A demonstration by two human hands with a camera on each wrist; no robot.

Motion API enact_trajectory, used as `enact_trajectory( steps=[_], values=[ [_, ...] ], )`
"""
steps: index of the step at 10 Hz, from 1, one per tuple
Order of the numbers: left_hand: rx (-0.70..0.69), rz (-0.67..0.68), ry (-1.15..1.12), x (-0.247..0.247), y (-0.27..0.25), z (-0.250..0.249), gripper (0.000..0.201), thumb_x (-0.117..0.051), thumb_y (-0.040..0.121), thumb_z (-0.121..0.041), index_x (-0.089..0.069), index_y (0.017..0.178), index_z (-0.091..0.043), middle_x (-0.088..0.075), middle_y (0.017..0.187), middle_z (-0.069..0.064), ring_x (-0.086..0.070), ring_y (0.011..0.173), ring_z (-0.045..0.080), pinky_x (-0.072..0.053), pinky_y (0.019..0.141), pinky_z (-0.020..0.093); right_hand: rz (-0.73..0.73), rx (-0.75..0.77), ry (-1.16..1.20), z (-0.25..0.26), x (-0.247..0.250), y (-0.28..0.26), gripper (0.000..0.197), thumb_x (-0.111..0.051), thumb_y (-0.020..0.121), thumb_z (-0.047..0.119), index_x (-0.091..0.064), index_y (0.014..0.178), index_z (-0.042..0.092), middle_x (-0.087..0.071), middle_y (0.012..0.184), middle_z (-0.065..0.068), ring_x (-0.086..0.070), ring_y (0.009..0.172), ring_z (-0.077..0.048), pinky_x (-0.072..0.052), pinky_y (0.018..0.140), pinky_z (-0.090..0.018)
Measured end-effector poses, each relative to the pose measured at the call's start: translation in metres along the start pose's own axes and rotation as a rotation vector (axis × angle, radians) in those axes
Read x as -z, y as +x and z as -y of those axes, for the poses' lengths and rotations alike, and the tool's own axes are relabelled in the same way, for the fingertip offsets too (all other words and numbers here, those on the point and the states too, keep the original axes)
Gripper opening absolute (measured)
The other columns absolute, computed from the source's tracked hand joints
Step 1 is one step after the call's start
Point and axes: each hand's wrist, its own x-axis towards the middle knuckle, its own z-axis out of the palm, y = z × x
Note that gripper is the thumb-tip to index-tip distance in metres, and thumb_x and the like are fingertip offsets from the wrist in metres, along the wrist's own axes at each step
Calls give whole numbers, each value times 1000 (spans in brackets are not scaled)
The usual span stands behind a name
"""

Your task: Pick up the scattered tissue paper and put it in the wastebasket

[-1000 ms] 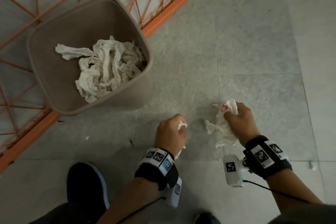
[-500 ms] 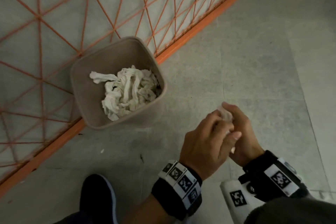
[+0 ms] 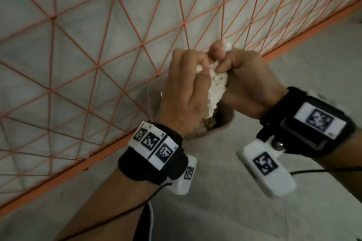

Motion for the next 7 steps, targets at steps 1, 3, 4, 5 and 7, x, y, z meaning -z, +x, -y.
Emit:
enact_trajectory(
  steps=[1, 3, 4, 5, 7],
  values=[
    [187, 242, 144, 0, -18, 43, 10, -48, 93, -20, -49, 99, -12, -43, 102, 2, -45, 99, 20, -39, 89, 25, -122, -76, -329, -39, 22, 23, 32, -27, 66, -16, -42, 66, 12, -43, 71, -10, -47, 64, -19, -38, 60, -30],
    [359, 670, 404, 24, -23, 75, 32, -53, 90, -34, -52, 122, -31, -42, 134, -6, -45, 119, 20, -44, 95, 41, -8, -220, -1662, -46, 54, 32, 25, -56, 83, 7, -65, 102, 21, -54, 110, -2, -51, 104, -18, -41, 91, -33],
    [348, 659, 486, 18, -16, 74, 21, -50, 91, -30, -62, 109, -26, -59, 118, -1, -59, 101, 24, -51, 83, 40, 18, -186, -1966, -53, 41, 33, 26, -56, 84, 15, -67, 107, 23, -48, 108, -3, -49, 102, -22, -38, 87, -30],
    [443, 984, 472, -7, -13, 82, 30, -51, 92, -33, -65, 114, -18, -66, 117, 7, -62, 102, 28, -51, 89, 40, 155, -597, -2017, -70, 43, 43, 32, -48, 91, 25, -66, 113, 11, -61, 120, -13, -58, 109, -30, -47, 96, -40],
    [421, 1177, 348, 13, -5, 60, 35, -41, 98, -21, -59, 127, -14, -60, 131, 14, -57, 112, 29, -45, 98, 38, 20, -704, -1958, -63, 28, 34, 29, -47, 88, 19, -63, 112, 15, -64, 119, -15, -60, 108, -35, -50, 88, -40]
  ],
)
